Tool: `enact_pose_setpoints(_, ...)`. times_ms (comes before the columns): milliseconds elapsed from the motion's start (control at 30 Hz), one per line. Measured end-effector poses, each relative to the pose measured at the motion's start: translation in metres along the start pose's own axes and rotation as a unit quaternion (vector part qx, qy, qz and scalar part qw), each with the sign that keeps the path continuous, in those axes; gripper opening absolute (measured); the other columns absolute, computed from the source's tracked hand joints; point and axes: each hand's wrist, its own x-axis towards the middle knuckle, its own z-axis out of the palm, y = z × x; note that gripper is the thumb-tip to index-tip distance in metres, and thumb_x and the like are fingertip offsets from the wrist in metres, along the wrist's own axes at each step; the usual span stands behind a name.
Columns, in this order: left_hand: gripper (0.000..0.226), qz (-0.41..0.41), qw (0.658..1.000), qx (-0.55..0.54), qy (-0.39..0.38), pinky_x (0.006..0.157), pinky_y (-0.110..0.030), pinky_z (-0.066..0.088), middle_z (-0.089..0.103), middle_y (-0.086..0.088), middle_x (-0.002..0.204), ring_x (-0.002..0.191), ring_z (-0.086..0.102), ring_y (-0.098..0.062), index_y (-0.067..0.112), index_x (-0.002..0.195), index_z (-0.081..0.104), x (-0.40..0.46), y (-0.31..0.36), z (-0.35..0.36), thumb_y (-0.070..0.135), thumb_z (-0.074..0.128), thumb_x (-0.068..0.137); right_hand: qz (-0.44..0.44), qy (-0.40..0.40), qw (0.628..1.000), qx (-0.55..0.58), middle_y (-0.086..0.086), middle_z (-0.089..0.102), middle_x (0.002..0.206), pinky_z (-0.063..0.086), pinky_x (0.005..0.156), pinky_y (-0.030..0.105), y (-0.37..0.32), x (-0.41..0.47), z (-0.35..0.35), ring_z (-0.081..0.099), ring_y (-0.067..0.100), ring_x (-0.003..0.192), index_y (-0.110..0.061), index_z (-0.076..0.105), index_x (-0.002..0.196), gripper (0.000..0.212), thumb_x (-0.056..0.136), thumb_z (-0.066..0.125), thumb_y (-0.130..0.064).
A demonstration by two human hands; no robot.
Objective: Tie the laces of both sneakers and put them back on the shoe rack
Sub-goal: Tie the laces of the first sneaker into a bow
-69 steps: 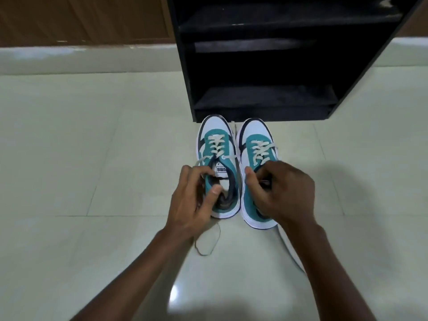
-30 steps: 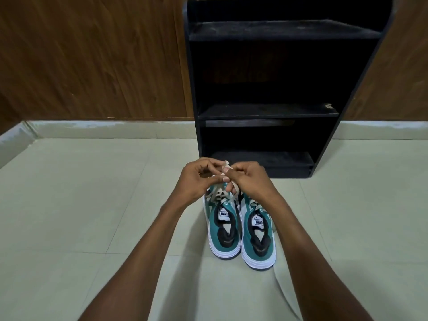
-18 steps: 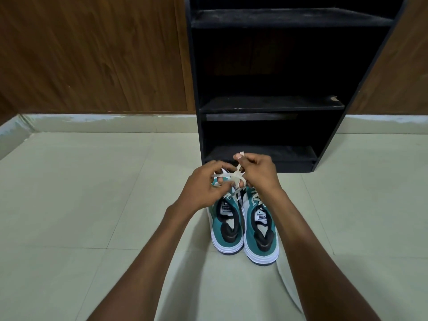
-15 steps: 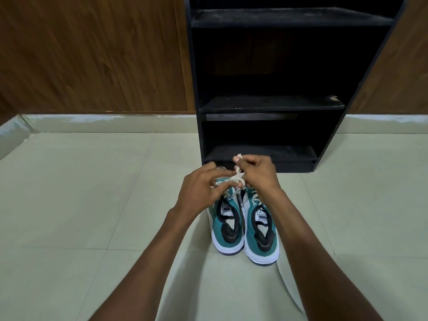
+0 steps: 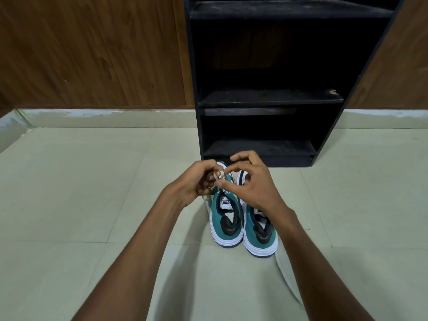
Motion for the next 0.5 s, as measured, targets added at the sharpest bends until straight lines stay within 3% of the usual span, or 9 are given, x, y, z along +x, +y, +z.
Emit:
enact_pose_setpoints(67,0.021,-0.01,1.0,0.018,-0.013,0.054,-0.03,0.016,0.036,0.001,0.061,0.054,0.026,-0.011,0.021,0.057,0.053,-0.001,0.003,0.001,0.022,0.057,0.078,-0.022,0.008,0.999,-0.034,-0.009,0.056,0.116,0.051,0.082,0.027,-0.002,0.001,0.003,0.061,0.01,0.104,-0.024,0.08,0.087,0.022,0.074,0.083,-0.041)
enact_pose_setpoints(133,0.025,-0.016,0.999,0.03,-0.018,0.054,-0.029,0.016,0.036,0.002,0.061,0.055,0.026,-0.011,0.024,0.057,0.057,0.0,0.004,0.001,0.025,0.062,0.081,0.013,0.031,0.999,0.0,-0.007,0.063,0.104,0.052,0.081,0.03,-0.009,0.005,0.002,0.064,0.014,0.098,-0.021,0.077,0.075,0.019,0.072,0.078,-0.04)
enact_pose_setpoints(233,0.031,-0.033,0.998,0.043,-0.015,0.049,-0.023,0.021,0.043,0.006,0.058,0.053,0.03,-0.008,0.023,0.058,0.064,0.0,0.004,-0.002,0.035,0.074,0.084,0.133,0.047,0.959,0.247,0.013,0.065,0.069,0.052,0.069,0.039,-0.03,0.013,-0.015,0.063,0.025,0.065,-0.01,0.058,0.068,0.02,0.075,0.062,-0.029)
enact_pose_setpoints(300,0.031,-0.035,0.999,0.04,0.005,0.045,-0.02,0.024,0.049,0.007,0.059,0.05,0.034,-0.007,0.02,0.065,0.069,-0.002,0.005,-0.004,0.043,0.077,0.084,0.16,0.069,0.903,0.393,0.008,0.049,0.047,0.045,0.056,0.034,-0.041,0.017,-0.033,0.046,0.022,0.044,-0.009,0.048,0.07,0.008,0.076,0.051,-0.014)
enact_pose_setpoints(333,0.032,-0.031,0.999,0.036,0.016,0.044,-0.02,0.025,0.051,0.007,0.059,0.049,0.035,-0.007,0.019,0.068,0.07,-0.002,0.004,-0.006,0.045,0.077,0.083,0.167,0.073,0.892,0.413,0.003,0.044,0.044,0.042,0.052,0.031,-0.043,0.017,-0.041,0.039,0.019,0.039,-0.01,0.047,0.073,0.004,0.076,0.049,-0.012)
enact_pose_setpoints(400,0.034,-0.026,0.999,0.034,0.028,0.045,-0.021,0.023,0.049,0.005,0.061,0.05,0.033,-0.009,0.018,0.07,0.072,0.0,0.002,-0.008,0.049,0.078,0.081,0.171,0.062,0.917,0.354,0.002,0.046,0.046,0.042,0.047,0.029,-0.042,0.015,-0.052,0.036,0.019,0.036,-0.008,0.052,0.084,0.011,0.08,0.052,-0.018)
enact_pose_setpoints(500,0.039,-0.015,0.999,0.047,0.021,0.049,-0.025,0.025,0.043,-0.001,0.07,0.055,0.032,-0.012,0.017,0.078,0.076,0.001,0.0,-0.005,0.055,0.081,0.075,0.208,0.006,0.958,0.196,0.006,0.07,0.067,0.048,0.042,0.031,-0.039,0.009,-0.048,0.054,0.025,0.039,-0.013,0.056,0.11,0.034,0.085,0.07,-0.031)
